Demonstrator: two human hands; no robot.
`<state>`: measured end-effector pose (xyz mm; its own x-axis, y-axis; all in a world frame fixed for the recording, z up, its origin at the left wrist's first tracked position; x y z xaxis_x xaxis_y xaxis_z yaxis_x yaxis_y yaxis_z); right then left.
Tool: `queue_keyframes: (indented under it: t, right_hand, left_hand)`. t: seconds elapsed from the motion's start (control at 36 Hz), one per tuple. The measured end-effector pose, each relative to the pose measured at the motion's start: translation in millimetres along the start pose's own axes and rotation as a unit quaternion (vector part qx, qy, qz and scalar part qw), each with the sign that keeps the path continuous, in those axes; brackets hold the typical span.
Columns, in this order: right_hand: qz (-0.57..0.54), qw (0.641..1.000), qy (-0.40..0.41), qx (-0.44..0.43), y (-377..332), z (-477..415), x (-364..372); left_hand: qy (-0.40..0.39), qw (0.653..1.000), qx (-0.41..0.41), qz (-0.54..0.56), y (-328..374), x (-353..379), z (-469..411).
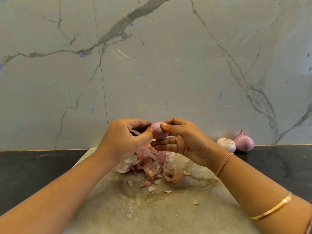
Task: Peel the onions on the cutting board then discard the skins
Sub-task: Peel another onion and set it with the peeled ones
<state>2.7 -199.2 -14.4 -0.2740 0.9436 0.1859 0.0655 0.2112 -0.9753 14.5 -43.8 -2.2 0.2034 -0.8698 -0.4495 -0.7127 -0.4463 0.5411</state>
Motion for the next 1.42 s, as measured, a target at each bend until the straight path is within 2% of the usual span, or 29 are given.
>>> queue_keyframes:
  t: [0.28, 0.53, 0.67, 0.81, 1.06, 1.25, 1.42]
  right_hand:
    - [0.024, 1.000, 0.000, 0.007, 1.8, -1.0, -0.4]
    - [0.022, 1.000, -0.011, 0.004, 2.4, -0.6, 2.3]
    - [-0.011, 1.000, 0.010, -0.007, -0.6, -0.7, -1.8]
    - [-0.001, 1.000, 0.009, -0.007, -0.3, -0.9, -1.1]
    - [0.012, 1.000, 0.002, -0.007, -1.1, 0.4, 1.1]
    - [0.036, 0.999, -0.017, -0.015, -0.7, 0.6, 4.6]
    - [0.033, 0.998, 0.028, -0.036, -1.3, -2.4, -4.1]
  left_hand:
    - [-0.022, 1.000, 0.005, -0.008, 0.1, 1.1, 0.4]
    - [0.026, 0.997, 0.023, -0.065, -1.7, -4.5, -1.6]
    - [0.006, 1.000, 0.017, 0.004, 3.4, 0.9, 2.0]
    - [0.009, 0.999, 0.040, -0.015, 7.4, 0.8, 2.1]
    - [0.018, 1.000, 0.008, 0.012, 4.3, 2.3, 1.4]
    - [0.052, 0.999, 0.014, -0.009, 2.4, -0.5, -0.1]
    - [0.000, 0.999, 0.018, 0.030, 5.1, 5.4, 3.0]
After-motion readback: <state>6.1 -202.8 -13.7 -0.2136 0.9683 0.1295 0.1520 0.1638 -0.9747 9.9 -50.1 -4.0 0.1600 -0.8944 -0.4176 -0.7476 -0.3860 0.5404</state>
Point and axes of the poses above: each hand's wrist, its own z-axis away from the middle knuckle, its own x-axis out of the palm, y = z × x, the point moved 4 cm from there along -z, towards the middle knuckle, and after that the axes turned 2 degrees about y, right-handed, at the moved point
